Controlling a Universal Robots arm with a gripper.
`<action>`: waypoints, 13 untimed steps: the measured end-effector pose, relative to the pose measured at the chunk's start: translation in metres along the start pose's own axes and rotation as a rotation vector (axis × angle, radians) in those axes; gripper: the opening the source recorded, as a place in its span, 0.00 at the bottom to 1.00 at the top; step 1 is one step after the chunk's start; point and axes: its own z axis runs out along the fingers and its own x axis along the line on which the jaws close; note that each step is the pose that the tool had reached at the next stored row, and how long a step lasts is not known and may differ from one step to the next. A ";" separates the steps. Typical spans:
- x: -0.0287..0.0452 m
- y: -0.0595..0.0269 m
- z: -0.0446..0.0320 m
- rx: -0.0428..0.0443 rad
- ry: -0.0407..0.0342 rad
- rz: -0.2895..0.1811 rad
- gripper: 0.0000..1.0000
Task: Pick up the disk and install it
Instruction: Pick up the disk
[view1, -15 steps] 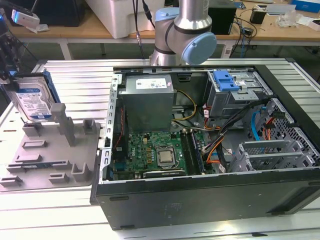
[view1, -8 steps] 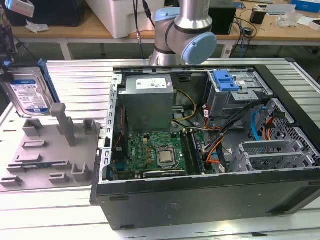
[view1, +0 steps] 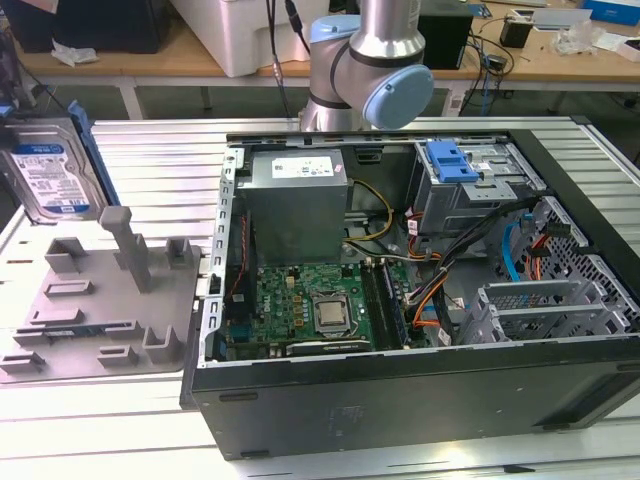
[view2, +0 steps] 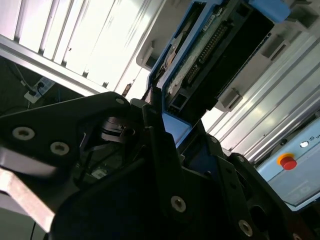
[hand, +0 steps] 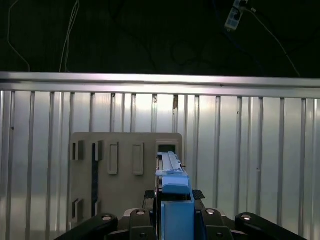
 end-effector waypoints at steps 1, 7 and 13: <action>0.0001 0.0001 -0.0029 0.0000 0.0000 0.000 0.37; 0.0012 0.0008 -0.0248 0.0000 0.0000 0.000 0.37; 0.0026 0.0018 -0.0536 0.0000 0.0000 0.000 0.37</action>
